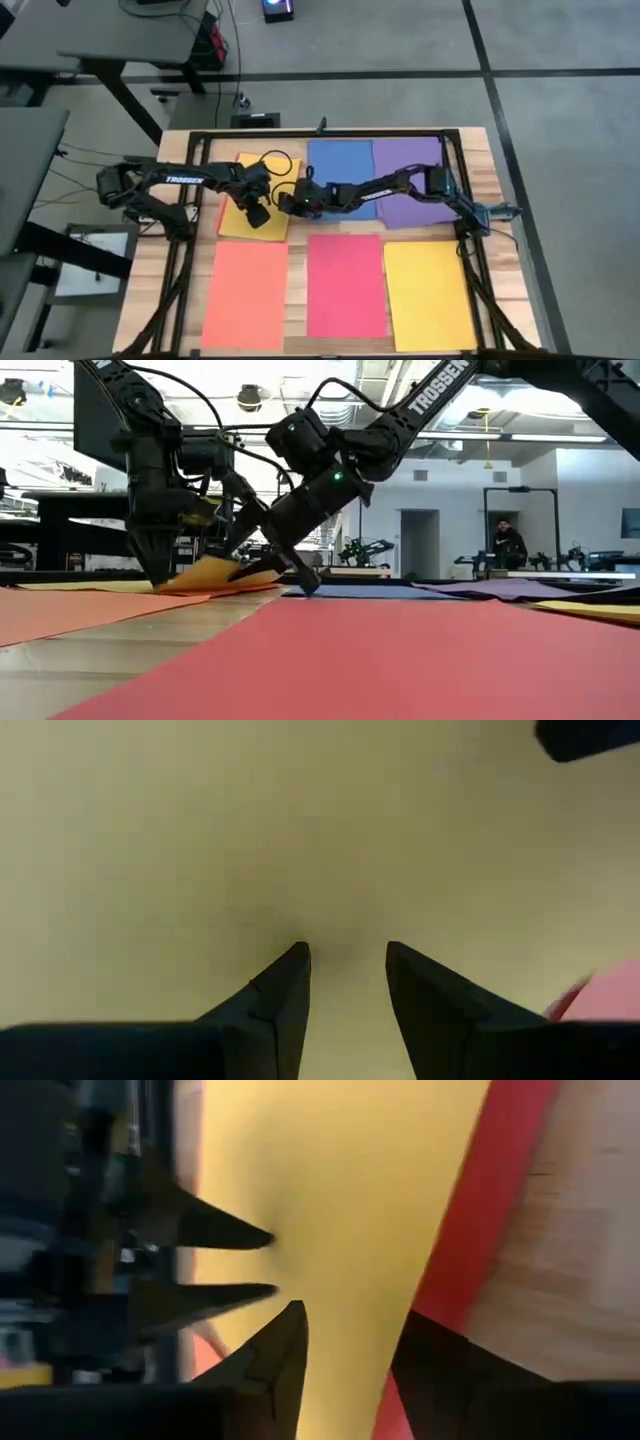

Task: Organize paper
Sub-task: Stack the yellow paper on the bottom right yellow papers

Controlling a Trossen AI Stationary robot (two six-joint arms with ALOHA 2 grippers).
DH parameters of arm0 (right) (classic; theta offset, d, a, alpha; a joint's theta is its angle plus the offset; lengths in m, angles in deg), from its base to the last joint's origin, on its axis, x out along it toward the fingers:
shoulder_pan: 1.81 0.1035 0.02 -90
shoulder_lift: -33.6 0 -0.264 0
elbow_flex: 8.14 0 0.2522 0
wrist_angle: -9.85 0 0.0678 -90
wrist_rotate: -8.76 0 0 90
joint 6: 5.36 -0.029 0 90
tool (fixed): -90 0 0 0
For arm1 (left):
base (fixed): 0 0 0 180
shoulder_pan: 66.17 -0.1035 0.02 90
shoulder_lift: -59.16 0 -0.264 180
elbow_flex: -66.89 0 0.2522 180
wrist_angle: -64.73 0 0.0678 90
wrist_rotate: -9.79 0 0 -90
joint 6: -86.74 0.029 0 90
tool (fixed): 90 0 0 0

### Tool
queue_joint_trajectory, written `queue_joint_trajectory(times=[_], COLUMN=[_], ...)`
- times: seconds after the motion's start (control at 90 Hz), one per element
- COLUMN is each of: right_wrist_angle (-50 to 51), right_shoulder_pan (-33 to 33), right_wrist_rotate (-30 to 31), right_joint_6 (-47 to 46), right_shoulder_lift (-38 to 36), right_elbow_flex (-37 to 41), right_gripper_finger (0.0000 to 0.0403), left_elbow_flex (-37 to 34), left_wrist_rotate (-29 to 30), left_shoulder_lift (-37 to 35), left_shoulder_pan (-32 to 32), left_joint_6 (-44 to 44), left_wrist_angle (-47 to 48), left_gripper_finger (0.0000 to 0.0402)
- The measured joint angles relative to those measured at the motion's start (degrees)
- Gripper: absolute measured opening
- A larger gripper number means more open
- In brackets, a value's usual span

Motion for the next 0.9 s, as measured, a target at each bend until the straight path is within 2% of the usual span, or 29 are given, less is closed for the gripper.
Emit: queue_joint_trajectory(times=[0.222, 0.278, 0.356, 0.4, 0.589, 0.756, 0.9], right_wrist_angle=[0.5, 1.0, 2.0, 2.1, 6.4, 11.4, 14.0], right_shoulder_pan=[-0.3, -0.5, -0.6, -0.6, -0.5, -0.7, -0.5], right_wrist_rotate=[3.8, 3.1, 2.5, 2.4, 2.3, 2.3, 2.4], right_joint_6=[-0.8, -0.7, 2.3, 4.3, 10.6, 17.4, 20.7], right_shoulder_lift=[0.4, 0.5, 0.5, 0.4, -2.4, -11.1, -16.4], right_elbow_flex=[-0.1, -0.2, -0.2, -0.2, 0.3, 0.1, 0.1], right_gripper_finger=[0.0108, 0.0085, 0.0028, 0.0012, 0.0001, 0.0000, 0.0000], left_elbow_flex=[0.0, 0.1, 1.4, 2.6, 10.1, 17.8, 20.8], left_wrist_rotate=[-0.4, -0.4, -0.5, -0.6, -0.7, -0.7, -0.6], left_shoulder_lift=[0.0, 0.0, 0.0, -0.5, -5.7, -13.2, -20.2], left_shoulder_pan=[0.4, 0.7, 0.9, 1.0, 1.1, 1.1, 1.1], left_joint_6=[2.3, 3.0, 3.7, 4.1, 4.1, 2.0, -2.0], left_wrist_angle=[-0.1, 0.4, 2.9, 4.6, 13.8, 22.8, 25.6], left_gripper_finger=[0.0118, 0.0118, 0.0118, 0.0118, 0.0118, 0.0118, 0.0118])
